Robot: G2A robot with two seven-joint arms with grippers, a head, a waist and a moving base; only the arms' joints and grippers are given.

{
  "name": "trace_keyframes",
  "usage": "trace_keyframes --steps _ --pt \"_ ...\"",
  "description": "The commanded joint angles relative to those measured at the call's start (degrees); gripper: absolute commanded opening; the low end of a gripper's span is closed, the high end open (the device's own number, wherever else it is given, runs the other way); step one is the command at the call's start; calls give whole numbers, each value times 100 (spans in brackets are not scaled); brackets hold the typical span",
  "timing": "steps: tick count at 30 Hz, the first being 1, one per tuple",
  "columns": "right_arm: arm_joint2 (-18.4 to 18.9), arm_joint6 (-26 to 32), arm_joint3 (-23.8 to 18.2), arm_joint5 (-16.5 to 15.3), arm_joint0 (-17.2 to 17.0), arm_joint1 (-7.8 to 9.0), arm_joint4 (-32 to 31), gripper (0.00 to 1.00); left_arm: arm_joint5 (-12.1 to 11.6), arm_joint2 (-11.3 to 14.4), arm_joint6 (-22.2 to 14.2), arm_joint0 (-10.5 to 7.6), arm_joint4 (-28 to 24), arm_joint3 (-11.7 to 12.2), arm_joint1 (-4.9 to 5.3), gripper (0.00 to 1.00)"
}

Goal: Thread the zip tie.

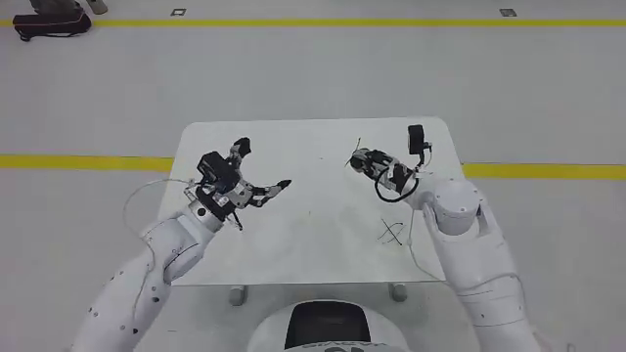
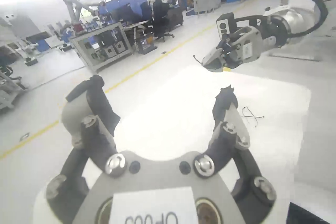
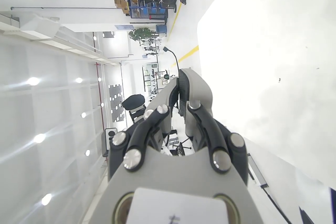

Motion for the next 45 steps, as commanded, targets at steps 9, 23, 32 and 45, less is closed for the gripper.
trace_keyframes --steps 9,23,32,45 --pt "-138 -126 -134 -99 -14 -1 11 0 39 60 -179 -111 640 -82 4 100" --pt "-698 -777 -371 0 -5 -35 47 0 544 1168 -548 -1118 1619 -156 453 100" --pt "-723 -842 -372 0 0 -37 32 0 641 1246 -522 -1165 1619 -138 493 100" --pt "-1220 -1660 -388 -517 2 -126 252 0 1198 2492 -1159 -2365 1619 -272 994 100"
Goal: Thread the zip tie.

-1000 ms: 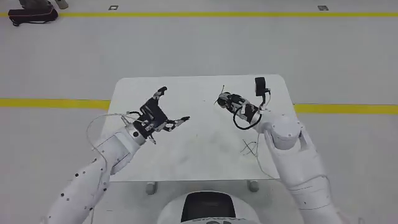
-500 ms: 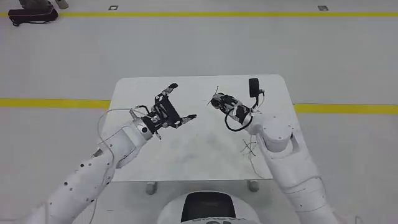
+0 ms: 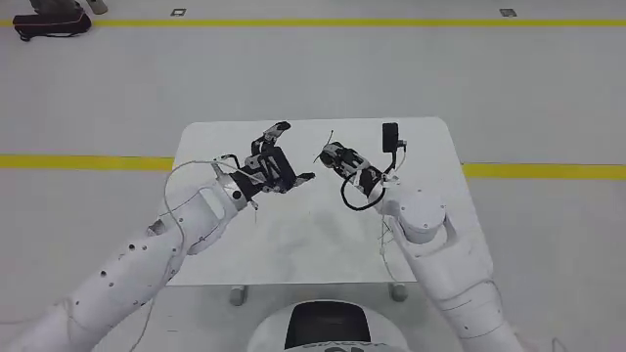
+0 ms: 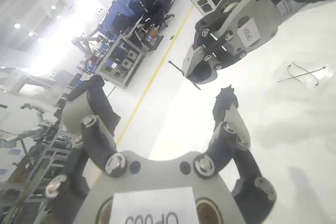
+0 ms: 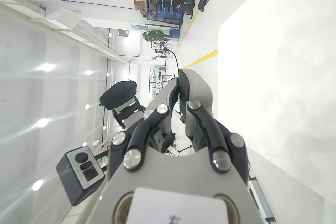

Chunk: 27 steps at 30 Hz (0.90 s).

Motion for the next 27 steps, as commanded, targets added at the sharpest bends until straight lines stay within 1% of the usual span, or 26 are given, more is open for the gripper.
trace_keyframes --steps 1,3,9,12,13,15,17,19,20,21,23,24,26,27 --pt "-40 -86 16 -14 6 -11 68 0 266 302 30 -196 0 37 106 100" --pt "-73 -133 22 -52 21 -16 65 0 496 548 85 -359 0 68 193 100" --pt "-73 -133 22 -52 21 -16 65 0 496 548 85 -359 0 68 193 100" --pt "-92 -207 -15 -110 -10 -14 46 0 518 546 39 -363 0 79 188 100" --pt "-103 -229 -43 -113 -13 -15 46 0 496 573 5 -396 0 70 190 100" --pt "-123 -275 -80 -114 -22 -17 54 0 572 612 -12 -420 0 67 188 100" --pt "-142 -343 -107 -127 -35 -20 64 0 578 684 -58 -505 0 67 203 100" --pt "-151 -381 -121 -125 -44 -21 80 0 628 752 -59 -542 0 63 215 100" --pt "-156 -411 -127 -112 -51 -22 90 0 644 793 -53 -576 0 65 227 96" --pt "-160 -425 -135 -95 -56 -23 105 0 656 825 -48 -601 0 66 237 83" --pt "-161 -474 -157 -48 -69 -24 135 0 697 896 -28 -653 0 69 261 61" --pt "-162 -494 -169 -30 -75 -24 144 0 702 930 -21 -678 0 69 274 52" --pt "-164 -552 -194 -11 -91 -25 150 0 719 997 -12 -722 0 66 298 45" --pt "-167 -582 -210 -9 -101 -25 149 0 722 1044 1 -748 0 65 313 44"
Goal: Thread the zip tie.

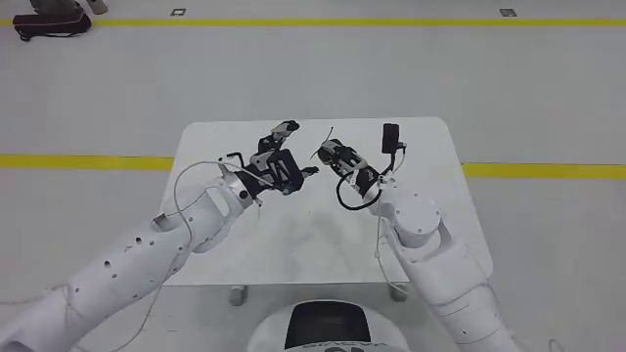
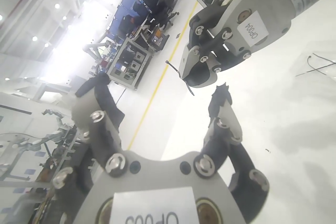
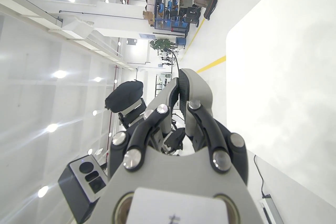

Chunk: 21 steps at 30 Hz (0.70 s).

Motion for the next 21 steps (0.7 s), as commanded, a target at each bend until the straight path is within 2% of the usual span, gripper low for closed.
trace_keyframes --steps 1,9,15,21 --pt "-6 -43 -24 0 -16 0 -4 0 5 79 15 -41 0 4 24 41" --pt "-8 -128 -153 -16 -93 9 -5 0 86 345 32 -179 0 16 88 31" --pt "-33 -183 -226 -32 -140 13 -11 0 141 519 54 -290 0 1 114 30" --pt "-85 -199 -240 -20 -160 15 -36 0 189 633 66 -351 0 5 128 22"
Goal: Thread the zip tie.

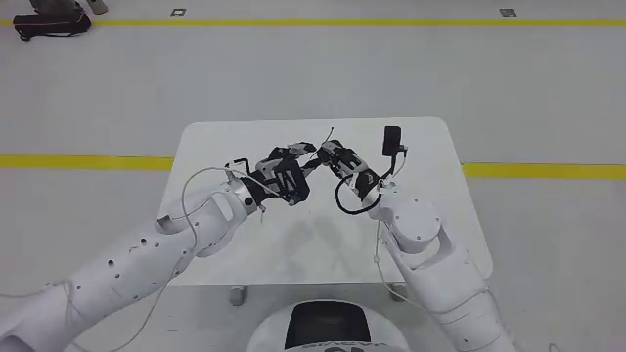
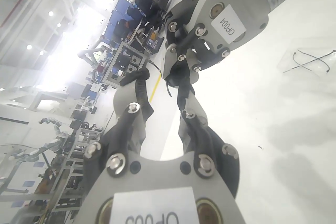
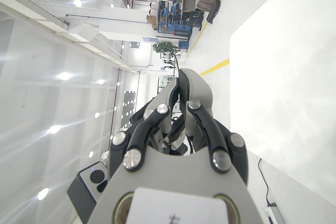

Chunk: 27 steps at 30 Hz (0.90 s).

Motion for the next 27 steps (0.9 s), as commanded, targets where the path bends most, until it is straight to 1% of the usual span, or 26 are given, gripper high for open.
trace_keyframes --steps 1,5,8,9,15,20,24,25,27 --pt "-14 4 4 21 1 2 -26 0 11 31 -3 -13 0 2 4 22" --pt "-32 -3 -13 39 -10 7 -68 0 2 82 -90 -50 0 -5 22 14" --pt "-30 -10 -32 42 -29 12 -76 0 25 114 -104 -74 0 -8 36 13" --pt "-29 -14 -38 43 -35 14 -80 0 35 125 -110 -83 0 -8 41 11" --pt "-41 0 -59 54 -54 22 -100 0 75 180 -110 -118 0 -14 66 9" --pt "-54 -7 -54 59 -56 24 -84 0 65 219 -73 -145 0 -14 83 6" --pt "-71 -20 -39 57 -47 23 -64 0 56 246 -58 -160 0 -17 92 7" --pt "-76 -22 -34 57 -43 22 -60 0 55 251 -56 -163 0 -17 93 9" --pt "-86 -28 -24 60 -34 21 -55 0 53 260 -50 -169 0 -15 97 5"
